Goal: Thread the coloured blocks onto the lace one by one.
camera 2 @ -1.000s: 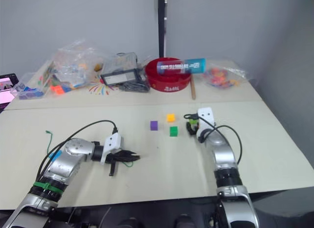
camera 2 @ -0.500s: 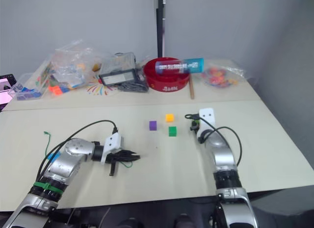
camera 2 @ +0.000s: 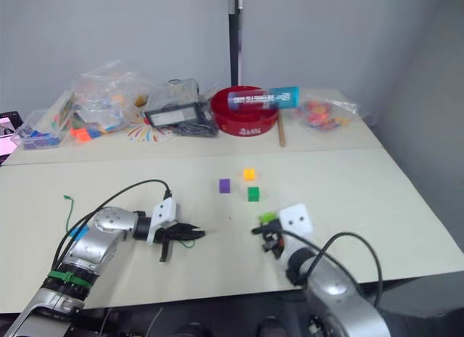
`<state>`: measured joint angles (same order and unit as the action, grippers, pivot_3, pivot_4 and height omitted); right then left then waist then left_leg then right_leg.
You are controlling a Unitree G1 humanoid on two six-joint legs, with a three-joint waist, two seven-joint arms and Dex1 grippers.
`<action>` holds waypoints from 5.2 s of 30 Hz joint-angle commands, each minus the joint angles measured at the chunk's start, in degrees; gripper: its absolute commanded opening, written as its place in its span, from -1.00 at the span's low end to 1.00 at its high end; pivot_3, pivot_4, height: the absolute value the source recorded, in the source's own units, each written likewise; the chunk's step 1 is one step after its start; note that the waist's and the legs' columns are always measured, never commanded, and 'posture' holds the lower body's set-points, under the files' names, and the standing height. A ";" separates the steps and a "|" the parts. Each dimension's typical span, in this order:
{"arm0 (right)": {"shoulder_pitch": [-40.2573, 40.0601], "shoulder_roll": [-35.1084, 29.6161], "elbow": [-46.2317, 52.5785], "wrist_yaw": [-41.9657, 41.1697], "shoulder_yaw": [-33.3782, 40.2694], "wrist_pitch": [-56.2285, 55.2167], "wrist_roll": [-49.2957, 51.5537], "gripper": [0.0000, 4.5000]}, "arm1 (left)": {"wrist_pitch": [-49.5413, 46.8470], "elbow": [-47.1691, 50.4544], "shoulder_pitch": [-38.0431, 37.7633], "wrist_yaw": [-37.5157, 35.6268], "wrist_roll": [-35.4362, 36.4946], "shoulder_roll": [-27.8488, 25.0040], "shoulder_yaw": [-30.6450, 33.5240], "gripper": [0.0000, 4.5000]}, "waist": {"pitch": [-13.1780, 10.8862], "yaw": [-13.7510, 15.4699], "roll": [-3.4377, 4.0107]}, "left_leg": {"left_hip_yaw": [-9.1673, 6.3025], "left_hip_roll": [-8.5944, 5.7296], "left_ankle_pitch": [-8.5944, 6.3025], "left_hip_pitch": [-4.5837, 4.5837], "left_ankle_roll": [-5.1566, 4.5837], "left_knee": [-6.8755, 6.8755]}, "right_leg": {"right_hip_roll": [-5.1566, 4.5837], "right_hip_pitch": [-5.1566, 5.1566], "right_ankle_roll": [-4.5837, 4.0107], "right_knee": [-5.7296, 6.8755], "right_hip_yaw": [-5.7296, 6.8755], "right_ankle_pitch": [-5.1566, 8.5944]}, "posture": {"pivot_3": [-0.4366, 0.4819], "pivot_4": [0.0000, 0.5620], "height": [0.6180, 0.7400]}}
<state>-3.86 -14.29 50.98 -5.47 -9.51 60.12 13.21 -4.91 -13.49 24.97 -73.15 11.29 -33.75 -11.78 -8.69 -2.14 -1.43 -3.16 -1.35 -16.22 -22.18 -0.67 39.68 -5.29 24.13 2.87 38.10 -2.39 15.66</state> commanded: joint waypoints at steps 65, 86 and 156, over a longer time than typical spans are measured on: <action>41.29 -20.08 -75.30 -76.62 -8.73 -62.63 -6.84 -0.14 | -2.27 7.25 -3.59 1.83 0.99 -1.47 1.45 -1.00 | 0.02 1.19 -0.05 | 0.16 0.13 0.00 0.00 0.00 0.07 | -0.06 0.04 0.01 -0.01 -0.01 -0.03 | -0.05 -0.47 1.00; 31.27 -15.72 -51.30 -61.67 -11.95 -43.43 -11.37 -0.42 | 1.24 3.15 1.10 -0.08 -2.31 2.57 -3.95 -1.00 | 0.02 1.08 -0.04 | 0.15 0.09 0.00 0.02 0.01 0.07 | 0.03 0.05 0.00 0.01 -0.02 -0.03 | -0.05 -0.47 1.00; 31.69 -16.48 -45.42 -57.61 -12.68 -37.39 -10.39 -0.42 | -4.10 6.71 7.63 -0.31 -14.79 6.41 -17.33 -1.00 | 0.04 2.52 -0.02 | 0.06 -0.03 -0.05 0.85 -0.07 0.06 | -0.03 -1.00 0.05 -0.21 0.06 0.00 | -0.05 -0.47 1.00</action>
<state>26.74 -31.37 4.99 -63.42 -21.74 23.21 2.86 -8.69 -5.71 33.78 -71.01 -4.11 -28.56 -25.48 -8.65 0.38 -1.45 -3.11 -1.38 -16.27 -21.33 -0.74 39.74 -5.32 23.12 2.92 37.89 -2.33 15.65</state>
